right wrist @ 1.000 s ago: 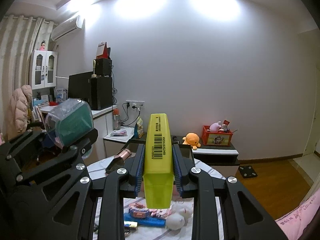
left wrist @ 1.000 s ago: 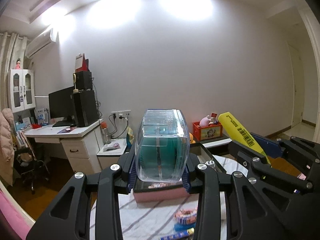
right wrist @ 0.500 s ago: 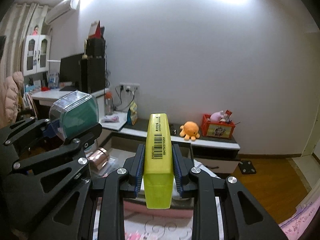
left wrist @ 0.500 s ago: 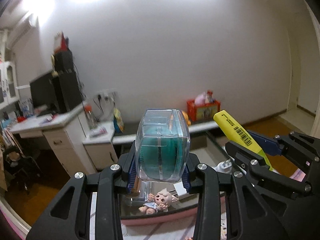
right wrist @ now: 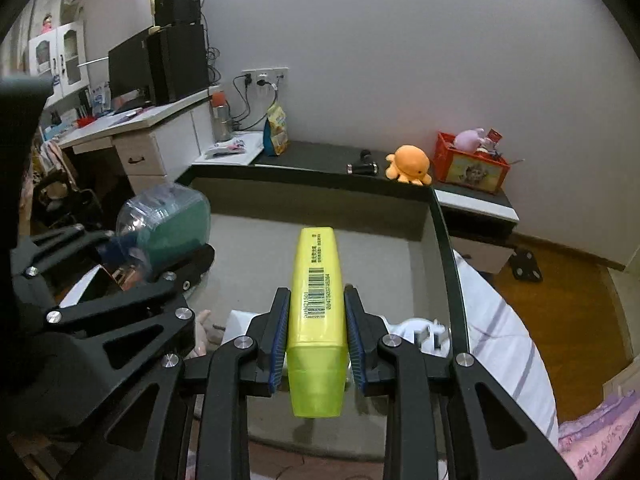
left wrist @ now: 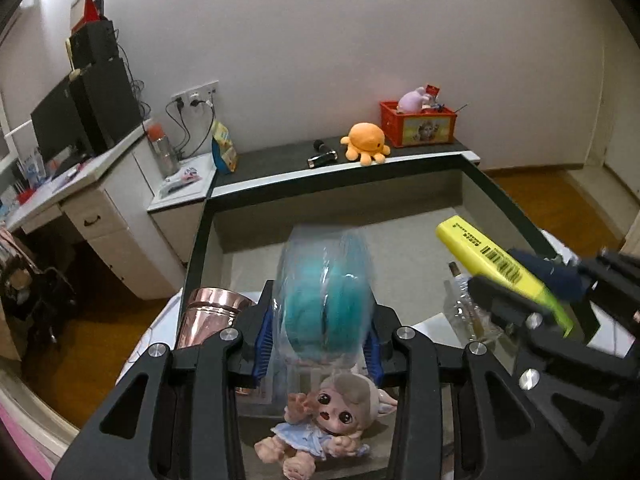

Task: Organize rigid objects
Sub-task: 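Lower the brush case and highlighter into the pink box and open both grippers, then withdraw both grippers from the pink box back over the bed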

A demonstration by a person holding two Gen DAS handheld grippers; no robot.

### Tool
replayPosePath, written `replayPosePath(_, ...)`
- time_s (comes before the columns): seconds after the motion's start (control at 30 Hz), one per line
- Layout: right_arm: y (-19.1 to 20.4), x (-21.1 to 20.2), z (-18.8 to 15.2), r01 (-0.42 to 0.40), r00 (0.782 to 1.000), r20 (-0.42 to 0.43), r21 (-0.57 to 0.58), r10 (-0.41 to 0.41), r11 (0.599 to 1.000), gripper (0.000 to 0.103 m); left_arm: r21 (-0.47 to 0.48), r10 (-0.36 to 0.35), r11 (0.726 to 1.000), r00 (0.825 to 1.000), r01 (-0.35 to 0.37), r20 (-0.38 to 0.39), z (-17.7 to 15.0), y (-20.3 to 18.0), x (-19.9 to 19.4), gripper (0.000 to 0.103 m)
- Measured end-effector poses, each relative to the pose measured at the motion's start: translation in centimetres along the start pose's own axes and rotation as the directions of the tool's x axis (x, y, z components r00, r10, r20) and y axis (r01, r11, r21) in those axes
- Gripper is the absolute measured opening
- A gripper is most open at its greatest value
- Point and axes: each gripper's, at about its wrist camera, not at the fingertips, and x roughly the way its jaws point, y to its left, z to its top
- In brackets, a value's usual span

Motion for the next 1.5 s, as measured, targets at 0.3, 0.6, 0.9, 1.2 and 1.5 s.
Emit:
replayPosePath(0.3,-1.2,-2.6,0.5,0.067,0.996,0.058,0.069,-0.071,0.995,0.084,-0.101,0.047,0.994,0.997,-0.04,0.061,0.1,3.1,-3.2,0.096)
replayPosePath(0.6,0.2,-12.5,-1.0,0.036,0.974,0.22,0.07,-0.05,0.997,0.088,-0.124,0.061,0.992,0.964,-0.029,0.26,-2.7,3.6,-14.5,0.103)
replayPosePath(0.9,2.8,-22.3,-5.9,0.051,0.931,0.361,0.031,-0.058,0.998,0.089,-0.112,0.076,0.993,0.914,-0.033,0.399,-9.0,2.5,-25.2,0.103)
replayPosePath(1.2,4.1,-29.5,-11.9,0.097,0.882,0.459,0.041,-0.105,0.994,0.089,-0.094,0.097,0.994,0.843,-0.056,0.53,-13.9,0.5,-32.0,0.103)
replayPosePath(1.5,4.3,-31.8,-15.3,0.105,0.867,0.482,0.078,-0.13,0.991,0.089,-0.085,0.079,0.996,0.851,-0.041,0.519,-16.8,-0.6,-33.5,0.103)
